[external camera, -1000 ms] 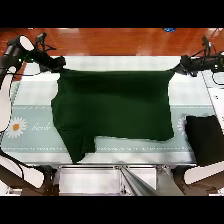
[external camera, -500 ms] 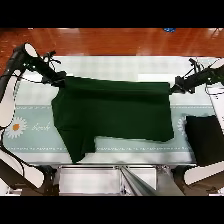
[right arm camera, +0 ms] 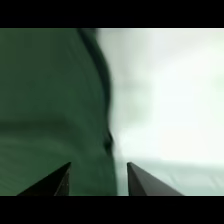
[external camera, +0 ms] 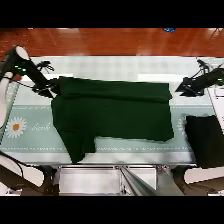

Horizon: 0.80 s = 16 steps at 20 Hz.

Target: Fold the shirts.

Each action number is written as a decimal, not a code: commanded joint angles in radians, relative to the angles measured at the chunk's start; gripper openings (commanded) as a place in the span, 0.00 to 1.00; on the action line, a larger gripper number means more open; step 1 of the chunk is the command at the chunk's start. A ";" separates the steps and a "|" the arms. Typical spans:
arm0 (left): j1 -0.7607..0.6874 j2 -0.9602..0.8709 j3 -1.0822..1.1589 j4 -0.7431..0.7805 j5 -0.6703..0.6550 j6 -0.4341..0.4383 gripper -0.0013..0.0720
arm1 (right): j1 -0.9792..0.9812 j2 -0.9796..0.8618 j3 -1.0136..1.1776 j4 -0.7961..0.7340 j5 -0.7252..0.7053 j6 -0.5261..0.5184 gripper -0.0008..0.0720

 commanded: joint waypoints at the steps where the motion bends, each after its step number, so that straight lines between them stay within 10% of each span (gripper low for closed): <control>1: 0.077 0.175 -0.177 0.000 0.047 0.000 0.71 | -0.078 0.187 -0.138 -0.047 -0.047 0.034 0.57; 9: 0.436 0.648 -1.051 -0.369 0.360 0.187 0.71 | -0.121 0.670 -0.866 0.243 -0.307 -0.113 0.57; 16: 0.330 0.642 -1.212 -0.386 0.465 0.235 0.71 | -0.120 0.710 -0.907 0.355 -0.259 -0.130 0.57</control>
